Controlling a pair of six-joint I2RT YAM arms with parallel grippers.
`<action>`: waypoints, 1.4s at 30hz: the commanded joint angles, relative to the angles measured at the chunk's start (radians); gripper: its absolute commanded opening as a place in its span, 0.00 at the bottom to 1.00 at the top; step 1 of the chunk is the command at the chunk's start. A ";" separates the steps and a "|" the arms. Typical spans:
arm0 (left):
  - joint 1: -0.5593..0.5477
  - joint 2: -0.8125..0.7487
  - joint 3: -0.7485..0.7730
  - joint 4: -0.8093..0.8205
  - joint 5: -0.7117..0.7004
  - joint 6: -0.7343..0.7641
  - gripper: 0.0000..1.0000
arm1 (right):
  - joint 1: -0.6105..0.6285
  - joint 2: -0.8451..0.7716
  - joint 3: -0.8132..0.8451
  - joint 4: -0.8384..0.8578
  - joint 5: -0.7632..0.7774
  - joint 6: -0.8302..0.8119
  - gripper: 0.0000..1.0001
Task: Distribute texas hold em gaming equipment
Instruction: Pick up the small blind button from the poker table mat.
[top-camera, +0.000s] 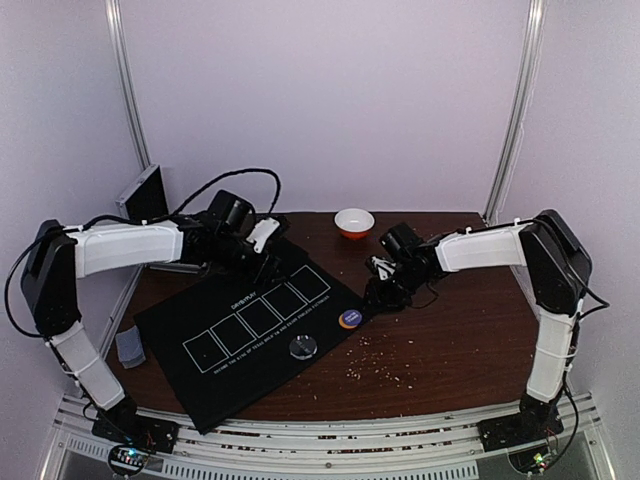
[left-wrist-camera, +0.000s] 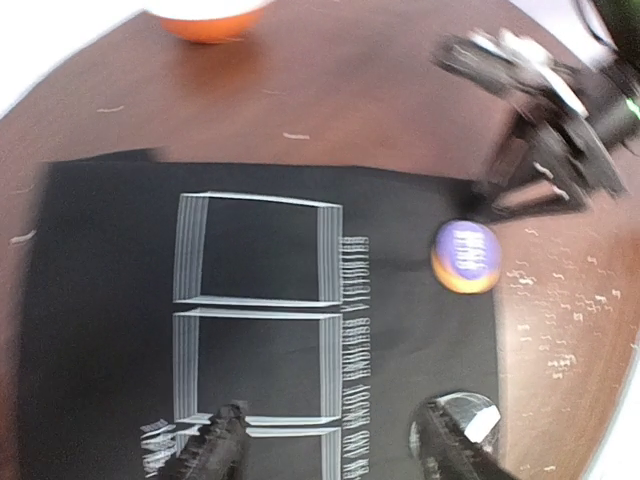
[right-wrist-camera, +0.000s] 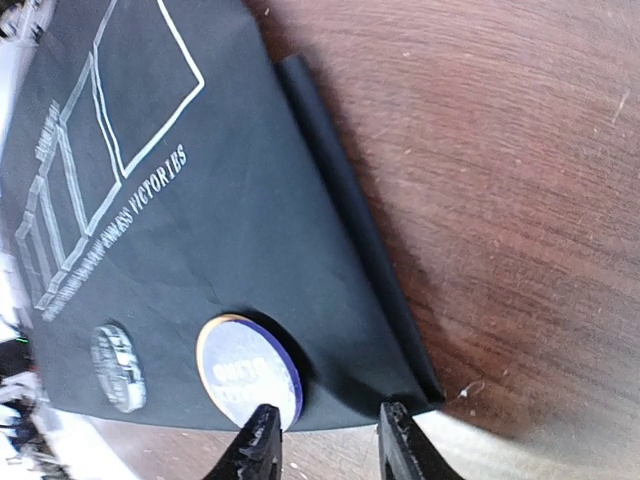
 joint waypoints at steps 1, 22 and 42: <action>-0.090 0.102 0.051 0.105 0.048 0.065 0.53 | -0.028 -0.022 -0.078 0.198 -0.176 0.092 0.36; -0.268 0.489 0.266 0.076 -0.125 0.160 0.34 | -0.063 0.034 -0.191 0.338 -0.260 0.097 0.26; -0.269 0.494 0.252 0.074 -0.143 0.183 0.33 | -0.072 0.027 -0.195 0.343 -0.247 0.086 0.09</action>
